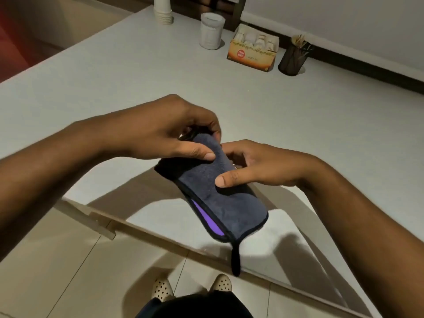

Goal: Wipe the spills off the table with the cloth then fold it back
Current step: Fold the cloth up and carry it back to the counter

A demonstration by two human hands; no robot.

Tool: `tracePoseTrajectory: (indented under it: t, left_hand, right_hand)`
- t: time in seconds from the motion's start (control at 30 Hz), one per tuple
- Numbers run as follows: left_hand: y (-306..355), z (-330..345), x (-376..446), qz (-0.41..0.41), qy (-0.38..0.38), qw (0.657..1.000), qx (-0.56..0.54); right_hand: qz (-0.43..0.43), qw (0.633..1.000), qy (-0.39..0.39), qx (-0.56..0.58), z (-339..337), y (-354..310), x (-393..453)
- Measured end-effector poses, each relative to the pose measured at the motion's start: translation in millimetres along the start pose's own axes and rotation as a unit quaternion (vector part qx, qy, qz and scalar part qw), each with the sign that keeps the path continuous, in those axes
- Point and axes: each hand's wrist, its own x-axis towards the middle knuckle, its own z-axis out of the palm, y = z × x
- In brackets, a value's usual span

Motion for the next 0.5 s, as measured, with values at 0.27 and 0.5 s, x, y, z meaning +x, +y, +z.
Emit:
tracePoseTrajectory:
  t: [0.27, 0.5]
  left_hand:
    - [-2.8, 39.3, 118.0, -0.176, 0.094, 0.896, -0.396]
    - [12.7, 127.9, 218.4, -0.223, -0.044, 0.82, -0.525]
  right_hand:
    - [-0.054, 0.947, 0.223, 0.224, -41.2, 59.2, -72.0]
    - [-0.05, 0.832, 0.443, 0.329, -111.3, 116.9, -115.3]
